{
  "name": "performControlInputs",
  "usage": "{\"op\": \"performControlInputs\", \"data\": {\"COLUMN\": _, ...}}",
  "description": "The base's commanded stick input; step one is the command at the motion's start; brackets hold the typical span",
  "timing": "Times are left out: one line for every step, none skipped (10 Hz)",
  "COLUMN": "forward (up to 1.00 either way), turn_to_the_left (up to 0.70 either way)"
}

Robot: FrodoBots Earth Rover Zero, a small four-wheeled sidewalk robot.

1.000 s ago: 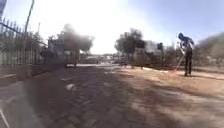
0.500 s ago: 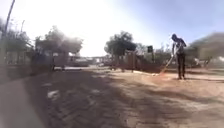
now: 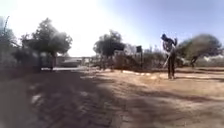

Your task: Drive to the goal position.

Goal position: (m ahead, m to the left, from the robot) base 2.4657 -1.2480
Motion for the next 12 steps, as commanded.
{"op": "performControlInputs", "data": {"forward": 0.0, "turn_to_the_left": 0.0}}
{"op": "performControlInputs", "data": {"forward": 0.0, "turn_to_the_left": 0.0}}
{"op": "performControlInputs", "data": {"forward": 0.0, "turn_to_the_left": 0.0}}
{"op": "performControlInputs", "data": {"forward": 0.0, "turn_to_the_left": 0.0}}
{"op": "performControlInputs", "data": {"forward": 0.0, "turn_to_the_left": 0.0}}
{"op": "performControlInputs", "data": {"forward": 0.0, "turn_to_the_left": 0.0}}
{"op": "performControlInputs", "data": {"forward": 0.0, "turn_to_the_left": 0.0}}
{"op": "performControlInputs", "data": {"forward": 0.0, "turn_to_the_left": 0.0}}
{"op": "performControlInputs", "data": {"forward": 0.0, "turn_to_the_left": -0.45}}
{"op": "performControlInputs", "data": {"forward": 0.0, "turn_to_the_left": -0.45}}
{"op": "performControlInputs", "data": {"forward": 0.0, "turn_to_the_left": -0.41}}
{"op": "performControlInputs", "data": {"forward": 0.0, "turn_to_the_left": -0.33}}
